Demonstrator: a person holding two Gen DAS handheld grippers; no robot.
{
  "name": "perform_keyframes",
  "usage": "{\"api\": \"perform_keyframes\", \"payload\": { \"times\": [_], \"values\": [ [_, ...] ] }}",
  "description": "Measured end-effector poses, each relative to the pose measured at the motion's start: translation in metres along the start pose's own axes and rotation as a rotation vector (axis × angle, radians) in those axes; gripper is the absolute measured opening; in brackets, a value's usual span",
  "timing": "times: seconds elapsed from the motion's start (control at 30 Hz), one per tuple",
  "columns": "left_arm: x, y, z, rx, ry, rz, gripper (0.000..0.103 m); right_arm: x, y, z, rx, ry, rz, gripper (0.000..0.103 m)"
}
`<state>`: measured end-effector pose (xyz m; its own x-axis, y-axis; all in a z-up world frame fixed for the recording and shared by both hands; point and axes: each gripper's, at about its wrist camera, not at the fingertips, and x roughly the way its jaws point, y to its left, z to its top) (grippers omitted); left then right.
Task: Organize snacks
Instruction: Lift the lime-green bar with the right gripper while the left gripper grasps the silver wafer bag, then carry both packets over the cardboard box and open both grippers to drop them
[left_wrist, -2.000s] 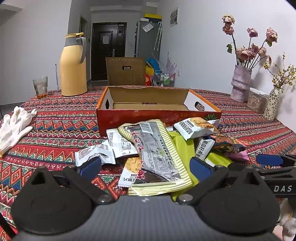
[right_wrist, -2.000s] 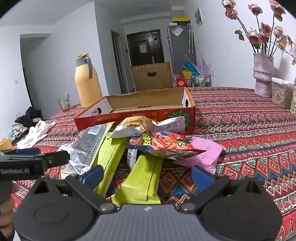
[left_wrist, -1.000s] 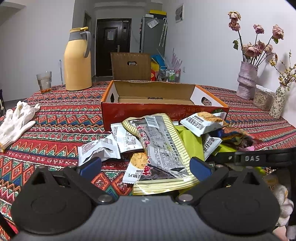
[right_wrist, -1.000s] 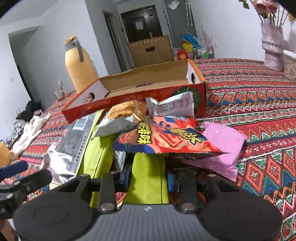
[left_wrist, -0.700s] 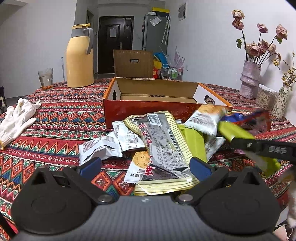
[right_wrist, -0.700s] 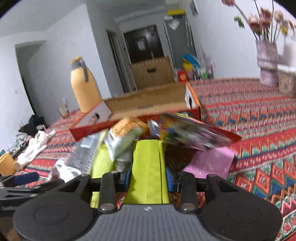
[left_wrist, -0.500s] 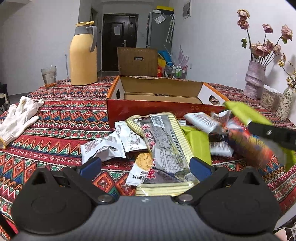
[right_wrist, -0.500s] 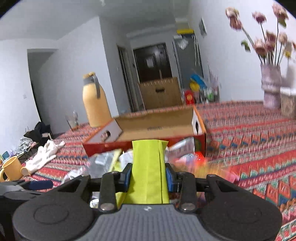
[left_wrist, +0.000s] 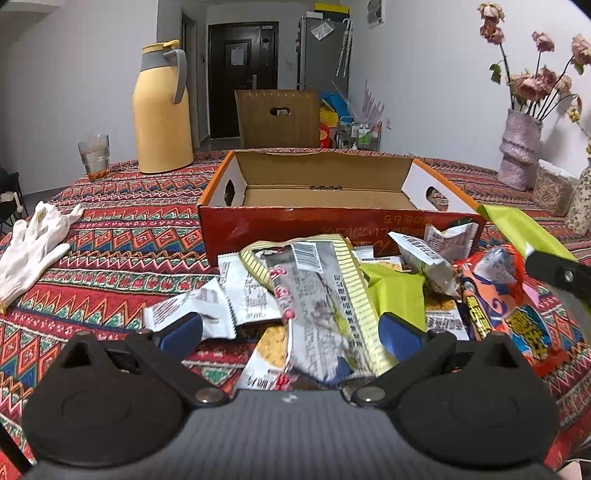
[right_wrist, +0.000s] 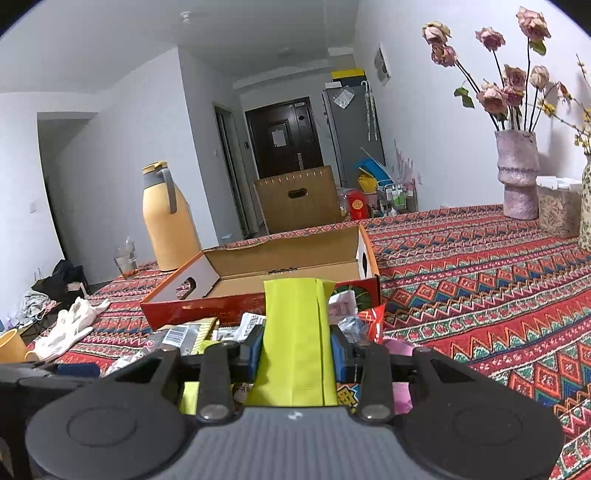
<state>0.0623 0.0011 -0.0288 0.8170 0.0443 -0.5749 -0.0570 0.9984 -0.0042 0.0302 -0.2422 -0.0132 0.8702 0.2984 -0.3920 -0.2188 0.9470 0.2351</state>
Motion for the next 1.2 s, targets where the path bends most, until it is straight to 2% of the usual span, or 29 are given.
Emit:
{"api": "perform_keyframes", "payload": {
  "times": [0.13,0.23,0.3,0.4,0.47,0.6,0.87,1.07,1.2],
  "values": [
    [0.016,-0.006,0.006,-0.021,0.033,0.011,0.103,0.003,-0.001,-0.005,0.005,0.007,0.005,0.035],
    [0.024,-0.004,0.005,-0.049,0.057,-0.003,0.097,0.004,-0.003,-0.007,0.008,0.013,0.010,0.035],
    [0.027,0.001,0.003,-0.070,0.073,-0.026,0.079,0.006,-0.004,-0.008,0.012,0.015,0.014,0.035],
    [0.028,0.006,0.001,-0.092,0.088,-0.069,0.061,0.006,-0.004,-0.008,0.015,0.016,0.019,0.035],
    [0.026,0.006,-0.001,-0.091,0.085,-0.080,0.051,0.007,-0.005,-0.008,0.018,0.018,0.023,0.035],
    [0.019,0.009,-0.001,-0.088,0.062,-0.076,0.040,0.006,-0.005,-0.009,0.021,0.017,0.029,0.035],
    [0.007,0.011,0.006,-0.076,0.023,-0.090,0.031,0.004,-0.004,-0.007,0.020,0.009,0.027,0.035],
    [-0.003,0.012,0.021,-0.072,-0.027,-0.103,0.030,0.006,-0.001,0.000,0.009,-0.009,0.024,0.035],
    [-0.010,0.013,0.043,-0.074,-0.074,-0.103,0.030,0.012,0.002,0.013,-0.005,-0.031,0.024,0.035]
  ]
}}
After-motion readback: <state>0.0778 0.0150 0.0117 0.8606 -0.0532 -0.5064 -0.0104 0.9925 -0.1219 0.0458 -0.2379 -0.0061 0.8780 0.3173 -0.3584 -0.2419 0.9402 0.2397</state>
